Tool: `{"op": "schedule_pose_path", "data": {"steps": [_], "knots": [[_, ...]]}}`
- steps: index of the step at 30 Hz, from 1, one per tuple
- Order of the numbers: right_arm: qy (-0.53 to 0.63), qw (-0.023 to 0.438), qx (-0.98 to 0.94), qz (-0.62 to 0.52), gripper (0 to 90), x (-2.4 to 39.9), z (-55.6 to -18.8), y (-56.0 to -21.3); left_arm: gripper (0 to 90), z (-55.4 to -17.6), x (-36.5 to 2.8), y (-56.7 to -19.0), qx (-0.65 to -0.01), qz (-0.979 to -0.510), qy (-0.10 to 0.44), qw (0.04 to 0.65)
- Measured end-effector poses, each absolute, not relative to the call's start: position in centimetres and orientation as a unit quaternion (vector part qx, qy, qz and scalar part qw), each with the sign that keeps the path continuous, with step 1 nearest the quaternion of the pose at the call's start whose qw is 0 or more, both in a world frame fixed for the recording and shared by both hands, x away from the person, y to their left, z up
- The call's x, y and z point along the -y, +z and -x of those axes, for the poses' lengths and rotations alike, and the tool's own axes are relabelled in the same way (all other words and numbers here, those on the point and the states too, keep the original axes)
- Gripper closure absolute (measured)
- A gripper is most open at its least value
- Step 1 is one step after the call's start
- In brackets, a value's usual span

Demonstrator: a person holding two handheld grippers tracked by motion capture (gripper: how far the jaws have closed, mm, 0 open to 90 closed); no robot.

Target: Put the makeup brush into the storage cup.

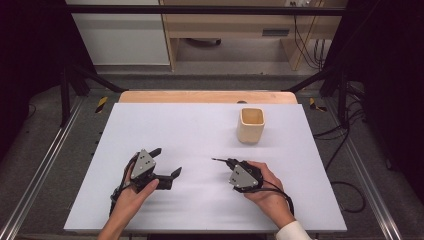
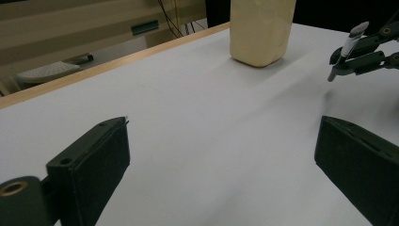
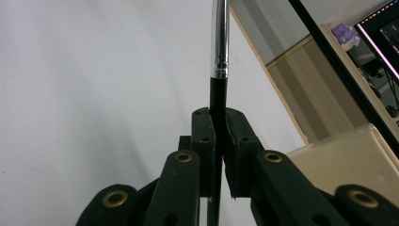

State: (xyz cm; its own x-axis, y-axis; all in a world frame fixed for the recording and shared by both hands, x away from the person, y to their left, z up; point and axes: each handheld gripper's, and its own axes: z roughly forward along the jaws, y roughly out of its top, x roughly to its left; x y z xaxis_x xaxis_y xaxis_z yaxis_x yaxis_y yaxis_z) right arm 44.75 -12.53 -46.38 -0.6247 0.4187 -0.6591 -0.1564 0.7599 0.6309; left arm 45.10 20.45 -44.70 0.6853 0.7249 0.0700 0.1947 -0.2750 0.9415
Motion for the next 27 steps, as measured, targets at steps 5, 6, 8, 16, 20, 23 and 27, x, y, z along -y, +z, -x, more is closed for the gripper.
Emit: {"op": "schedule_pose_path", "data": {"steps": [5, 6, 8, 16, 20, 23, 27], "knots": [[0.341, 0.430, -0.832, -0.086, 83.6, 12.7, -44.7, -46.2, 2.6, -44.7, -20.8, -44.3, -0.312, -0.748, 0.269, 0.520], [0.342, 0.430, -0.831, -0.087, 83.5, 12.8, -44.7, -46.2, 2.6, -44.5, -20.9, -44.2, -0.314, -0.745, 0.273, 0.521], [0.343, 0.431, -0.830, -0.089, 83.6, 12.9, -44.7, -46.1, 2.6, -44.3, -20.9, -44.3, -0.313, -0.745, 0.273, 0.522], [0.368, 0.433, -0.814, -0.118, 83.5, 13.8, -44.9, -45.5, 2.6, -43.7, -21.3, -45.1, -0.317, -0.743, 0.274, 0.522], [0.392, 0.435, -0.798, -0.141, 83.5, 14.7, -45.1, -45.1, 2.6, -43.8, -22.1, -45.2, -0.325, -0.733, 0.268, 0.535], [0.401, 0.433, -0.792, -0.157, 83.5, 15.5, -45.2, -44.9, 2.6, -43.9, -22.9, -45.3, -0.330, -0.724, 0.270, 0.542], [0.417, 0.430, -0.780, -0.183, 83.5, 16.9, -45.4, -44.5, 2.6, -43.9, -23.9, -45.4, -0.333, -0.717, 0.270, 0.550]]}}
